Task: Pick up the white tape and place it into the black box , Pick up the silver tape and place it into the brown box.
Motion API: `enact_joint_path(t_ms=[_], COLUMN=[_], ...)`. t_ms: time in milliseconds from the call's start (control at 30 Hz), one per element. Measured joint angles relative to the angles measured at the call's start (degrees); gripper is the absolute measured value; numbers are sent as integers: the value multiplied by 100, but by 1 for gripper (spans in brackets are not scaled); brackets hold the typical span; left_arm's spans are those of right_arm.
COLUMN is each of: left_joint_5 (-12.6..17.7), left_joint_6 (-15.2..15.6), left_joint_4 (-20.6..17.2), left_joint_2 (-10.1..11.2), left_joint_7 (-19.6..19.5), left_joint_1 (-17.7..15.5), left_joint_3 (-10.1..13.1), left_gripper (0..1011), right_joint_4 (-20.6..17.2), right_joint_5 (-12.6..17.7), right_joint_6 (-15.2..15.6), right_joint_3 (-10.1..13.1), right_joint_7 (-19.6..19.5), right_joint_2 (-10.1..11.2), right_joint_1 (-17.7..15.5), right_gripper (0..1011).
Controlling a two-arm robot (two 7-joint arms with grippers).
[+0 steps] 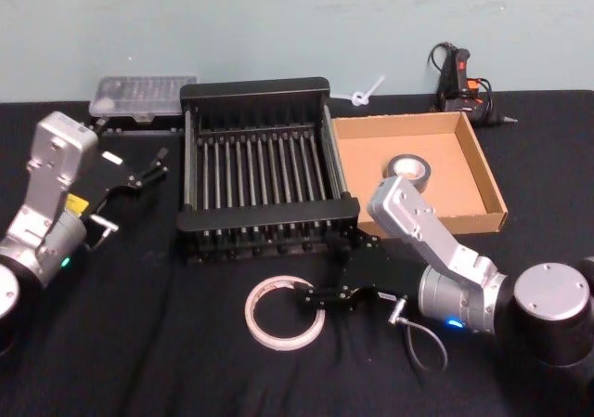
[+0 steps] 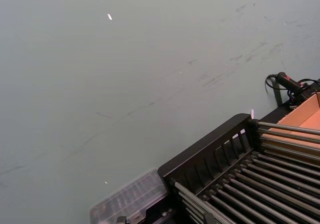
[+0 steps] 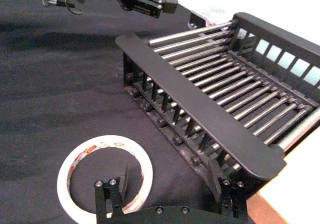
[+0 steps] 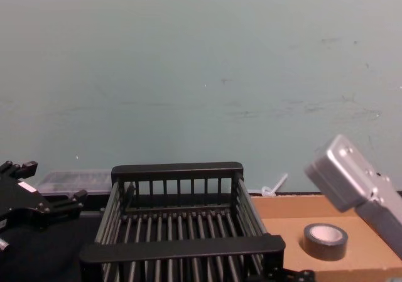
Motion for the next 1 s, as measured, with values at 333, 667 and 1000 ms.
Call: enact_joint_path(t_ms=[333, 667, 1000], left_joint_5=[0, 0, 0], left_joint_6=[0, 0, 0], left_joint_4=[0, 0, 0], left_joint_2=[0, 0, 0], left_joint_7=[0, 0, 0], left_joint_1=[0, 0, 0], left_joint_3=[0, 0, 0], left_gripper=[1001, 1001, 1001], right_joint_4=[101, 125, 134], right_joint_5=[-91, -137, -149], right_joint_6=[242, 352, 370], right_joint_3=[-150, -252, -286], right_joint_7=[6, 53, 67], right_joint_2=[-75, -110, -118], right_joint_1=[114, 163, 161], right_gripper=[1002, 1002, 1002])
